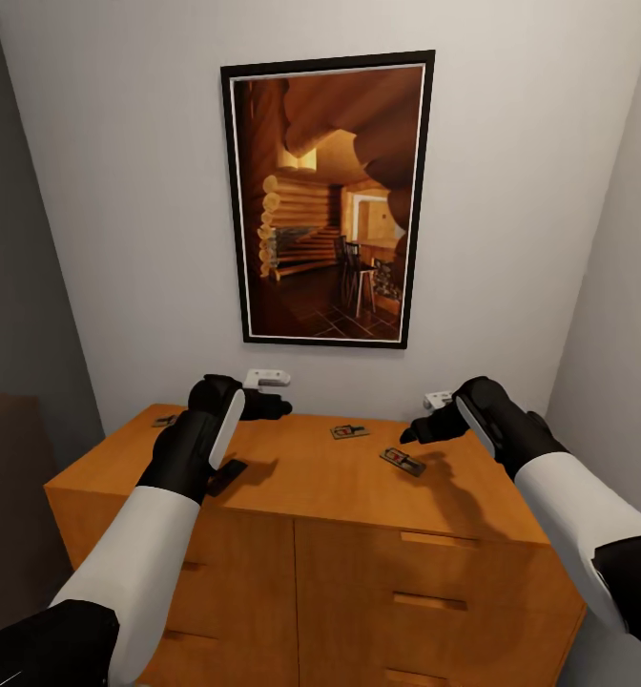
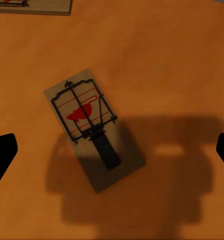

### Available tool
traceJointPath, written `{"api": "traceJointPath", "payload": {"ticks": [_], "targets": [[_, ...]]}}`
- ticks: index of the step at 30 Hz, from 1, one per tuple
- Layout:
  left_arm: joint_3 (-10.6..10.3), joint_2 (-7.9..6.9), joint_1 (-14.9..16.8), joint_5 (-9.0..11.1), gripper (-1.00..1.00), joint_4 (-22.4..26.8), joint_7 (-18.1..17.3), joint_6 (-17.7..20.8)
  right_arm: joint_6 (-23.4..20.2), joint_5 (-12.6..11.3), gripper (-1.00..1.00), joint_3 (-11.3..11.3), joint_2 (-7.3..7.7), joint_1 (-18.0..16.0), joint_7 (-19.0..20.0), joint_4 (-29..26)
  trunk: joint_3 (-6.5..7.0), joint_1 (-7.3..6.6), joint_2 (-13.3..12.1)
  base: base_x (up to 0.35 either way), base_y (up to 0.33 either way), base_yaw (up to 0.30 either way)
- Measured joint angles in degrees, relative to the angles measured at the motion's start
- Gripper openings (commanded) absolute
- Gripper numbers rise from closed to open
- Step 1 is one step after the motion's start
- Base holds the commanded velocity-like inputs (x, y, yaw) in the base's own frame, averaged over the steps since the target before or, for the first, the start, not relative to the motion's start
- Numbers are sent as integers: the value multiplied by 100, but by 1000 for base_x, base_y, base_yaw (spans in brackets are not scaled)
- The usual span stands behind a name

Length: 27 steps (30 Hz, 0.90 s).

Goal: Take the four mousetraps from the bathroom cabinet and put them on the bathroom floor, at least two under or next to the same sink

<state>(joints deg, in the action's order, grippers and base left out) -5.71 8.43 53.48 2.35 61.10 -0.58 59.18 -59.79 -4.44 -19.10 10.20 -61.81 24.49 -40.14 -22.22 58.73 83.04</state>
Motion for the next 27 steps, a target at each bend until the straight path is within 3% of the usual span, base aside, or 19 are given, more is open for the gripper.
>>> {"api": "traceJointPath", "payload": {"ticks": [27], "targets": [[-1, 0, 0, -13, 100, -128, 1, 0, 0, -2, 100, 6, -9, -1, -5, 98, 0, 0, 0, 0, 0, 0]]}}
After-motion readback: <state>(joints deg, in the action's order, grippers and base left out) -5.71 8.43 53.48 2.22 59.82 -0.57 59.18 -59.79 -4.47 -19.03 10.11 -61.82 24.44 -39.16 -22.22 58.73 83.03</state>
